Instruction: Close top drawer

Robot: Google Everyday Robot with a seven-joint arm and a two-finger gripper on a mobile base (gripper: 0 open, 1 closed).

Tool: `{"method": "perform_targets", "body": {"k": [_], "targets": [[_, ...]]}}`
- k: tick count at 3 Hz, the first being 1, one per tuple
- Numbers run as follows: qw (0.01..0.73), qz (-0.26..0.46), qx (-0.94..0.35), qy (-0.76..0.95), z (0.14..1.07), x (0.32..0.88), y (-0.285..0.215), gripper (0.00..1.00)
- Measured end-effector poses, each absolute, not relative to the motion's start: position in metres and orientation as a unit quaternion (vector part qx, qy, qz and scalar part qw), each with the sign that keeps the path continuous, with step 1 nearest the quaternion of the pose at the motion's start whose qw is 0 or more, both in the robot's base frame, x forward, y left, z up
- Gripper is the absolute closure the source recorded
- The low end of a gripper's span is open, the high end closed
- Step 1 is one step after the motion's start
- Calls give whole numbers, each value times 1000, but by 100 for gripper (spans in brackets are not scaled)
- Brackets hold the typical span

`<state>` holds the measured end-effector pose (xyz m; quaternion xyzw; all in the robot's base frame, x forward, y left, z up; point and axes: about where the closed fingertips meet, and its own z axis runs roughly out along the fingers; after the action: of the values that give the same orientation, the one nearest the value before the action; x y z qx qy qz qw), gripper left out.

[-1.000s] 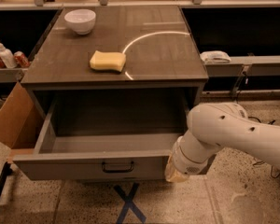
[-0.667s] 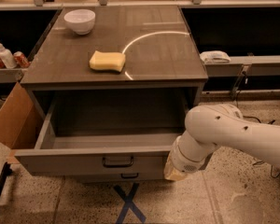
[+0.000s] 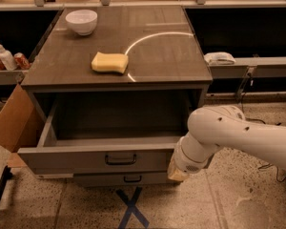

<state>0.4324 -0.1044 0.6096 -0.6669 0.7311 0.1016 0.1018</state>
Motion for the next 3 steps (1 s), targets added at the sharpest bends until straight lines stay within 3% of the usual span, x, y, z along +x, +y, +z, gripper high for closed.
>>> {"method": "perform_targets", "body": {"k": [3], "targets": [[125, 57, -635, 760, 617, 475, -110, 100]]}}
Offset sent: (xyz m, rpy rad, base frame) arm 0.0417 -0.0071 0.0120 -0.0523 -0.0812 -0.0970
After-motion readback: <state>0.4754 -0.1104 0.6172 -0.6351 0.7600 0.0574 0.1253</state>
